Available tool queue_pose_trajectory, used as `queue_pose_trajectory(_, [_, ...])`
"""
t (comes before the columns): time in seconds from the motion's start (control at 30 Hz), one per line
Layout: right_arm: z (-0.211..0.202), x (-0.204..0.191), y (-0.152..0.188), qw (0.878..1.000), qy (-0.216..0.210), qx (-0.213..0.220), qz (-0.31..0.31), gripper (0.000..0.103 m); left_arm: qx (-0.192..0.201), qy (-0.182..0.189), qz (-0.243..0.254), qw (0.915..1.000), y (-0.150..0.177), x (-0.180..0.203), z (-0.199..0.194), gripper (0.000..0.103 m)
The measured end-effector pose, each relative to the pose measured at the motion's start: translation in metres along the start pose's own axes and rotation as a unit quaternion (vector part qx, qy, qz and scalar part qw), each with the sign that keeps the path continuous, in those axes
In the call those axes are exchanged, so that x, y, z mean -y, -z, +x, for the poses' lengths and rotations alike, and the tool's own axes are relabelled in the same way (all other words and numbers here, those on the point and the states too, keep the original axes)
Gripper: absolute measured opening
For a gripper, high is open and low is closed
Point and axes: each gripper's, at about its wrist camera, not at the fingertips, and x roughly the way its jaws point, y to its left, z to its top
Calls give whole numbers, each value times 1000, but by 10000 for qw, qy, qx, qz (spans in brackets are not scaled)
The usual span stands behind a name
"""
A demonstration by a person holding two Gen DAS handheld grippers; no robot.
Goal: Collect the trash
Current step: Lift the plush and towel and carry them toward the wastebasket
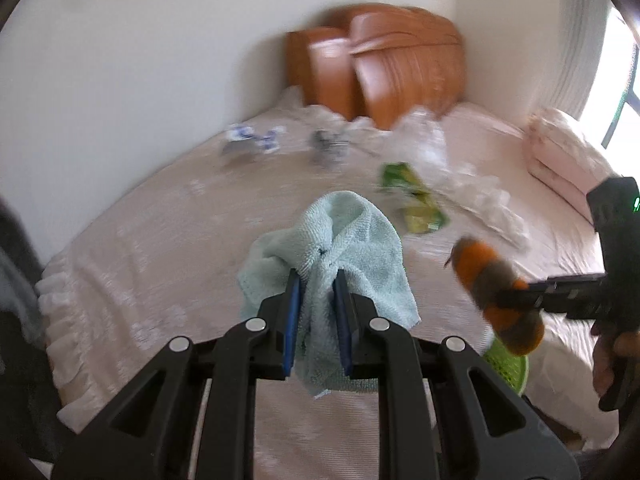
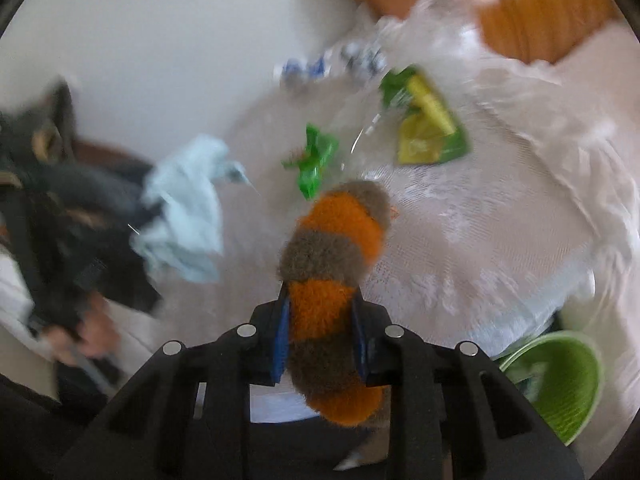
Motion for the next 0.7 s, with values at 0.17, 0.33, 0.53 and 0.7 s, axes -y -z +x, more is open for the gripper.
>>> queue_pose_trajectory(0.17, [-90,24,28,9958,424,751,314,26,-82,846,726,9937,-5,78,2,17])
queue_pose_trajectory(0.33, [-174,57,70,9823,1178,1298,654,26,-320,1626,1516,9745,4,170,12,17])
queue_pose_trajectory(0.53, [-239,104,123,9634,1645,1684,1284,27,-840,2301,2222,9437,30,268,37,17])
queue_pose_trajectory(0.7, [-262,135,152,9569,1696,1757,1568,27,-1475,2457,2499,9249,51,320,69,31])
